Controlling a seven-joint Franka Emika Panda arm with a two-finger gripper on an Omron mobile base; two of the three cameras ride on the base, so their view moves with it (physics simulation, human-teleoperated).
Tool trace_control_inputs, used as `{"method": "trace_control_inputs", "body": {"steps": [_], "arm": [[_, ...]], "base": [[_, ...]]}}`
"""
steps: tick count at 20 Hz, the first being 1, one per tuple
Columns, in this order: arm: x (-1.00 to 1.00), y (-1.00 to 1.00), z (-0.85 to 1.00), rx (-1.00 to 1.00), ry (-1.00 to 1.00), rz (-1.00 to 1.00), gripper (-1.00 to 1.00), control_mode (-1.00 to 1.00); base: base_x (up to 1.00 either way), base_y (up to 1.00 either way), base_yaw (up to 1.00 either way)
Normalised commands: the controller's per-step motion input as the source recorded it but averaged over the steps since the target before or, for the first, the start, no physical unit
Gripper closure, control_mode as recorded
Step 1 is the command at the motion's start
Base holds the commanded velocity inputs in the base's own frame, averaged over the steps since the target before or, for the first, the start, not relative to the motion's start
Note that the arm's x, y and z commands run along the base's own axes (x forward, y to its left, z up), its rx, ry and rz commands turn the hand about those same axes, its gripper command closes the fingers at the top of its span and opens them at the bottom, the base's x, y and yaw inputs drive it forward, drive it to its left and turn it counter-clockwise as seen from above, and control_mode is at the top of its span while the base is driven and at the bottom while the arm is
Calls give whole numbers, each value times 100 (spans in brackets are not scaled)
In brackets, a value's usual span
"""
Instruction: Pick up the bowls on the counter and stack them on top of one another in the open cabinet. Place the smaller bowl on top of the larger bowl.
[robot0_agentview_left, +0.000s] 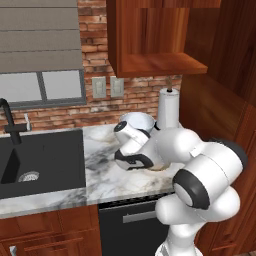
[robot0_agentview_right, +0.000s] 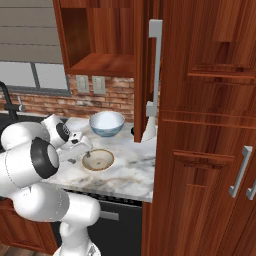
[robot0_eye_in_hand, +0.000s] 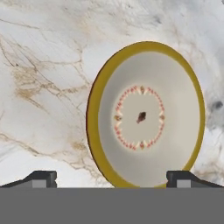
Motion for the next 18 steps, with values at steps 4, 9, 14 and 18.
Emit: {"method": "trace_control_inputs", "body": {"steps": [4,9,14,18], "arm": [[18,0,-7,0,0,0,-100,-100],[19,0,-12,0,0,0,-100,-100],[15,-1,-13,0,0,0,-100,-100],[11,-2,-14,0,0,0,-100,-100]], "base": [[0,0,0],[0,0,0],[0,0,0],[0,0,0]]}}
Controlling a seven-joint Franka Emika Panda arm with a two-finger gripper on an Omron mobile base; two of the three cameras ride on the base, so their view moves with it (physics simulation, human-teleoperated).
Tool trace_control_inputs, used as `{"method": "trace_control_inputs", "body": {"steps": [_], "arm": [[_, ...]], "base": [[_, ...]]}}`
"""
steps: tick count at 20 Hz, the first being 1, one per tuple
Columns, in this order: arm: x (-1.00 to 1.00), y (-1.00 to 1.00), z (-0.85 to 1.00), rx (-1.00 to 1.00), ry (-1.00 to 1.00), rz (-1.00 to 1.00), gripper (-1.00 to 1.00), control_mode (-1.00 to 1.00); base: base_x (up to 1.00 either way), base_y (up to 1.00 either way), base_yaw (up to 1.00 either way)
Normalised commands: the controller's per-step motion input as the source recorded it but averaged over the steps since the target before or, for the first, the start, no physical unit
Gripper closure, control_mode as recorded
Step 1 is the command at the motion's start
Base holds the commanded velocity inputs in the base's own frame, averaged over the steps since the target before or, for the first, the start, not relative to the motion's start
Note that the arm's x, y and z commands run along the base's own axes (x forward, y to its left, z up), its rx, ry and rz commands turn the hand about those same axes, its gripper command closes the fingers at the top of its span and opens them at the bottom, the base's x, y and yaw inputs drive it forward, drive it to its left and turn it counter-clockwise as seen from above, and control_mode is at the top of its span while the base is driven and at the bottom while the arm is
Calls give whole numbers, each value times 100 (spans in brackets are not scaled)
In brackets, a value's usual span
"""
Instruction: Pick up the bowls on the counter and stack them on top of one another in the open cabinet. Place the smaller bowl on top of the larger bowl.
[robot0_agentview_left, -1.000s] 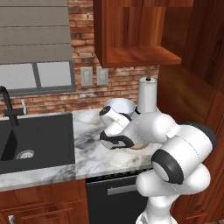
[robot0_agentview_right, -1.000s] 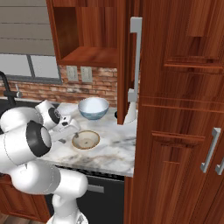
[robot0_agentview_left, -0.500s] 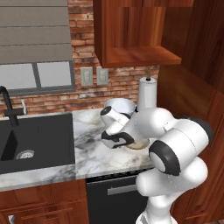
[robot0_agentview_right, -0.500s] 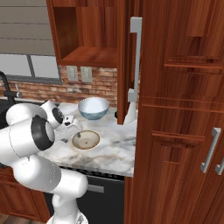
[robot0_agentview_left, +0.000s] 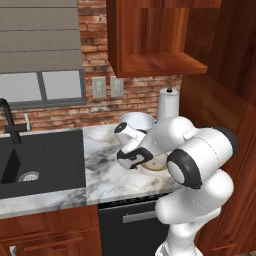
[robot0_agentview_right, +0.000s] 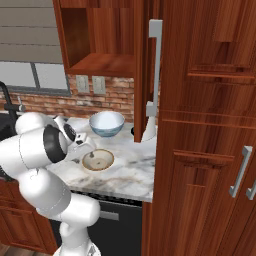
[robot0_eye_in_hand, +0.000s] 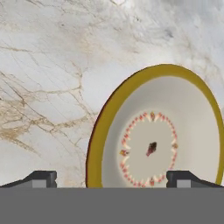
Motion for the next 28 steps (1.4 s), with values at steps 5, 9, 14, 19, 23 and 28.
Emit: {"method": "trace_control_inputs", "body": {"steps": [5,9,14,19,23,28], "arm": [[7,-1,-16,0,0,0,-100,-100],[4,0,-18,0,0,0,-100,-100],[4,0,-15,0,0,0,-100,-100],[4,-3,-12,0,0,0,100,-100],[1,-9,-9,0,-1,0,100,-100],[0,-9,-6,0,-3,0,100,-100]], "base": [[0,0,0],[0,0,0],[0,0,0],[0,0,0],[0,0,0],[0,0,0]]}}
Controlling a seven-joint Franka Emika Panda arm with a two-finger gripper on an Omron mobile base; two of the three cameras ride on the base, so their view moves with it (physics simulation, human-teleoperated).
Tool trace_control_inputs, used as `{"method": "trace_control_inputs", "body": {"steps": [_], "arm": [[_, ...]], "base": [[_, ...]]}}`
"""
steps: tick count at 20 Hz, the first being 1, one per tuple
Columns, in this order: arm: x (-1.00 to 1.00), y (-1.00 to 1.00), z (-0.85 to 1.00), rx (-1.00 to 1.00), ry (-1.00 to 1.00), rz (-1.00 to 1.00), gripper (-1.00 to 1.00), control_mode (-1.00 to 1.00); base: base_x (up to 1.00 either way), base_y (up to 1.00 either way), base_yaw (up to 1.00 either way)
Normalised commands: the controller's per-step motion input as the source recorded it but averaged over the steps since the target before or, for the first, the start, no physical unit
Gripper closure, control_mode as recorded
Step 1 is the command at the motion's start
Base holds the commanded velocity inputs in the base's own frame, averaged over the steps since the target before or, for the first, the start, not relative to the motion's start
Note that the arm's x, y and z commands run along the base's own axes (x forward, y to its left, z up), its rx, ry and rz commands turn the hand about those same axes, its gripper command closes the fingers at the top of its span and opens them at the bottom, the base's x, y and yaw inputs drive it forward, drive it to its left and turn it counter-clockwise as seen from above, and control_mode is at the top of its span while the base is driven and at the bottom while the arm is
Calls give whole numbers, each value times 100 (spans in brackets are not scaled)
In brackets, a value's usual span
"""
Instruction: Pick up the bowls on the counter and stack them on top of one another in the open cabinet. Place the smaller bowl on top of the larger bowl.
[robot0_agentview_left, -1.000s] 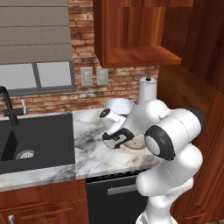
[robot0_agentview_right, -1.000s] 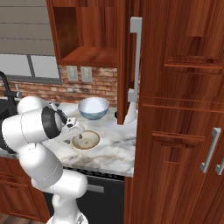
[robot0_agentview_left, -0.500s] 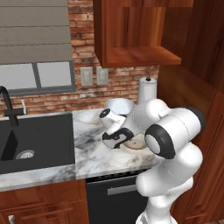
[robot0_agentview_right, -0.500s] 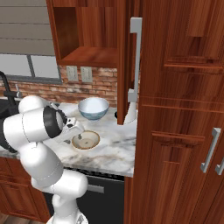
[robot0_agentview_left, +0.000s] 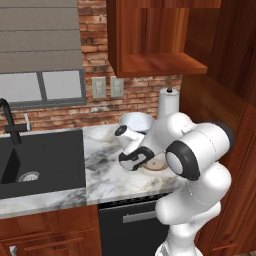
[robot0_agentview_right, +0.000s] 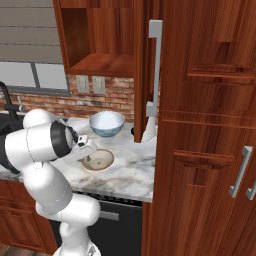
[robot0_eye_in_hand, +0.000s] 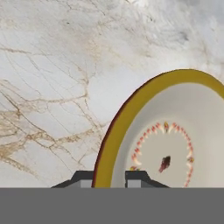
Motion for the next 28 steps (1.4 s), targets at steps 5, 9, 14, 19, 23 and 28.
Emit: {"method": "trace_control_inputs", "body": {"steps": [5,9,14,19,23,28], "arm": [[0,-12,-3,1,-5,0,100,-100],[0,-5,0,2,-5,0,100,-100],[0,0,23,0,-8,0,100,-100],[-1,0,43,0,-4,2,100,-100],[0,0,43,0,-4,3,100,-100],[0,0,39,0,-3,5,100,-100]], "base": [[0,0,0],[0,0,0],[0,0,0],[0,0,0],[0,0,0],[0,0,0]]}}
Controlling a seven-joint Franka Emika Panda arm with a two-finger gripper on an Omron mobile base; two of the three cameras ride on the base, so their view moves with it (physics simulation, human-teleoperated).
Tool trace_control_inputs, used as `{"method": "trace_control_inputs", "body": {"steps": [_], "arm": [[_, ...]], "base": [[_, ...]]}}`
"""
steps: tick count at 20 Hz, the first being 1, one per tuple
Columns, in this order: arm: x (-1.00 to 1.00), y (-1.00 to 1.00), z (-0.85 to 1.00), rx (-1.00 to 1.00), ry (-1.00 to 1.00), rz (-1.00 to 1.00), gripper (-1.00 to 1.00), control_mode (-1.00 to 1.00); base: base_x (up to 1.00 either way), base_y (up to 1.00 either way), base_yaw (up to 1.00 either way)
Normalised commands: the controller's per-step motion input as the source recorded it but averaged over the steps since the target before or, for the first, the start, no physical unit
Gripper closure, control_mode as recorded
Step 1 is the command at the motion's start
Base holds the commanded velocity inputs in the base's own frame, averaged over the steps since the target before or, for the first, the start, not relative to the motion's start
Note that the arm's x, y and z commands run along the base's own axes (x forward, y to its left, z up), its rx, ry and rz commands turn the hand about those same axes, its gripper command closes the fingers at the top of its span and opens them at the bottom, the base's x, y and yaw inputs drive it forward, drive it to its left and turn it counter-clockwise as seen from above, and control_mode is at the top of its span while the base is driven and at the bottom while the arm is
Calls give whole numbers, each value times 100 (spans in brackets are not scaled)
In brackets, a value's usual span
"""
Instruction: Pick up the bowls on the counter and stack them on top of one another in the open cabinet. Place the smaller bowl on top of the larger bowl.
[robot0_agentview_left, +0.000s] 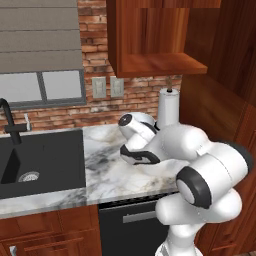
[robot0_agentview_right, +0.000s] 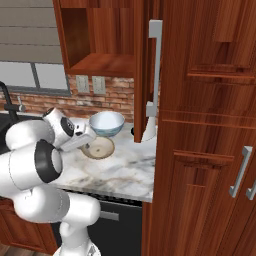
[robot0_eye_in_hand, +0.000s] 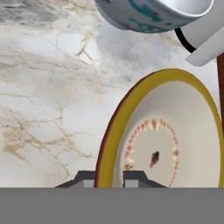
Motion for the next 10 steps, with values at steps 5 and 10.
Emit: {"method": "trace_control_inputs", "body": {"steps": [5,10], "arm": [[0,0,36,0,-6,7,100,-100],[-8,0,36,-1,-10,8,100,-100]], "base": [[0,0,0],[0,0,0]]}}
